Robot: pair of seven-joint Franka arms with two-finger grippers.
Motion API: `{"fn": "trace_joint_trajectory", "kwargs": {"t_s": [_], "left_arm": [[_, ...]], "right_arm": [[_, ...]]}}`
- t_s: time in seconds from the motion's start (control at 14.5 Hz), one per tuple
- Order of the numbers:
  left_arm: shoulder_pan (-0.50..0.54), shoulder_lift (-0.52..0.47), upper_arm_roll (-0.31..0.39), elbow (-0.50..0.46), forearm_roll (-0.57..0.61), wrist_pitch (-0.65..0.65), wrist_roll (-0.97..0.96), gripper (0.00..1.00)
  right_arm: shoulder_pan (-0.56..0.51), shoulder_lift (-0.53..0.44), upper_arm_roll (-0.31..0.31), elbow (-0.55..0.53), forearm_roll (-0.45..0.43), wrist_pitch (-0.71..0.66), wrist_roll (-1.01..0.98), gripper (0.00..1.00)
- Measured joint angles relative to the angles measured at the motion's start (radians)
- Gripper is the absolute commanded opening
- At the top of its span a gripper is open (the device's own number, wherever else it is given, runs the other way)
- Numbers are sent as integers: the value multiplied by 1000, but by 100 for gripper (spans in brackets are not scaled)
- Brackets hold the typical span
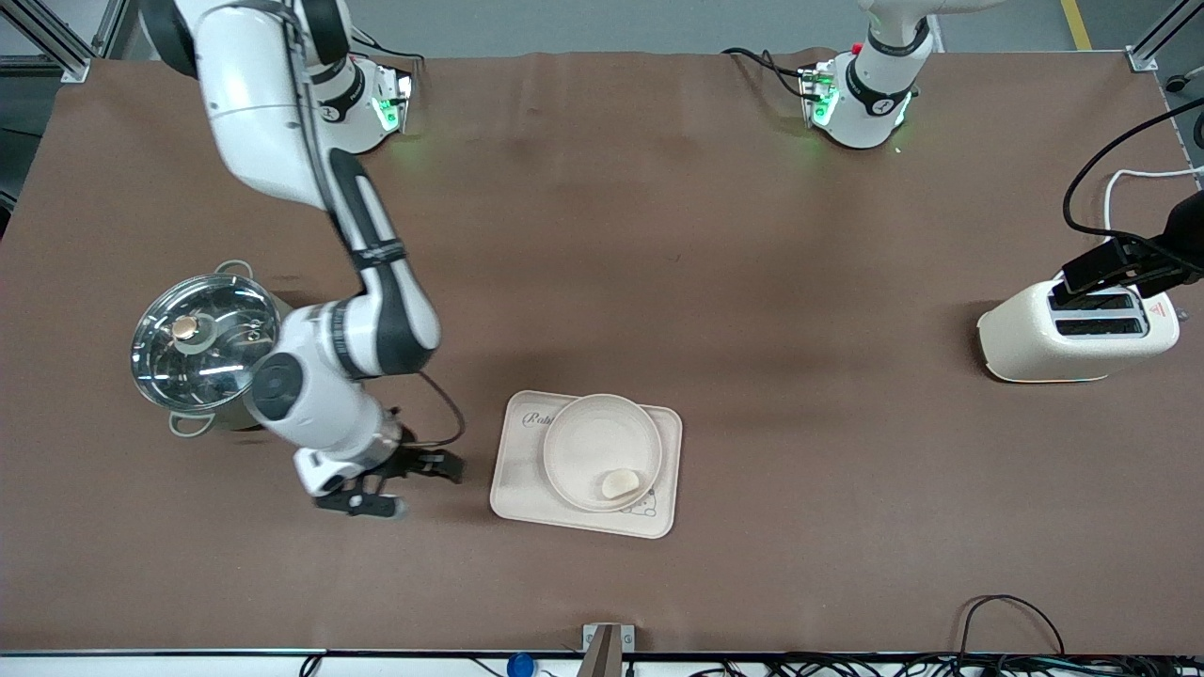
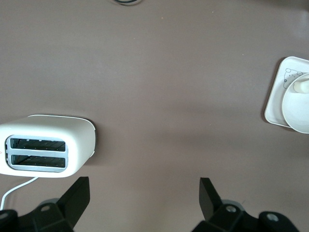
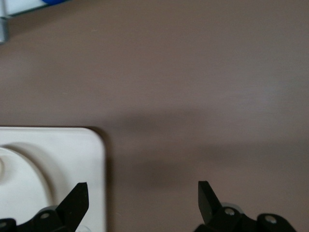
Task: Place bun in plate and plate on tray
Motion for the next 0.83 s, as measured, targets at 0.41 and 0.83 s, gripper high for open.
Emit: {"fn": "trace_joint_trajectory", "kwargs": {"t_s": [0.41,0.83], "left_arm": [[2,1,0,-2,0,-1,0,100],[-4,9,-2,-2,0,-1,-3,100]], "right_arm": [[-29,-271,-115,-102,-190,-242,-77,100],[-37,-617,-126,-349,-315,-331,-96,100]]}}
